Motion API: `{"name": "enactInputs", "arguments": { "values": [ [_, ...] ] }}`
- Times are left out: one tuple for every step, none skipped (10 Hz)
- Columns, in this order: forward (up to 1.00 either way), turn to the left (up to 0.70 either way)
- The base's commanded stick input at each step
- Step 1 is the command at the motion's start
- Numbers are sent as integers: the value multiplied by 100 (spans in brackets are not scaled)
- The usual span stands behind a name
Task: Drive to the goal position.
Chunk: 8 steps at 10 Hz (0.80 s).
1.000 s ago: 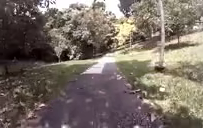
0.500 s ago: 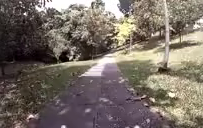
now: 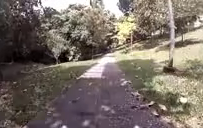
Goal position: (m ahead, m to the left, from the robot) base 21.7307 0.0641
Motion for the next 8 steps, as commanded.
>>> {"name": "enactInputs", "arguments": {
  "values": [
    [45,0],
    [45,0],
    [45,0],
    [45,0],
    [45,0],
    [45,0],
    [45,0],
    [45,0]
  ]
}}
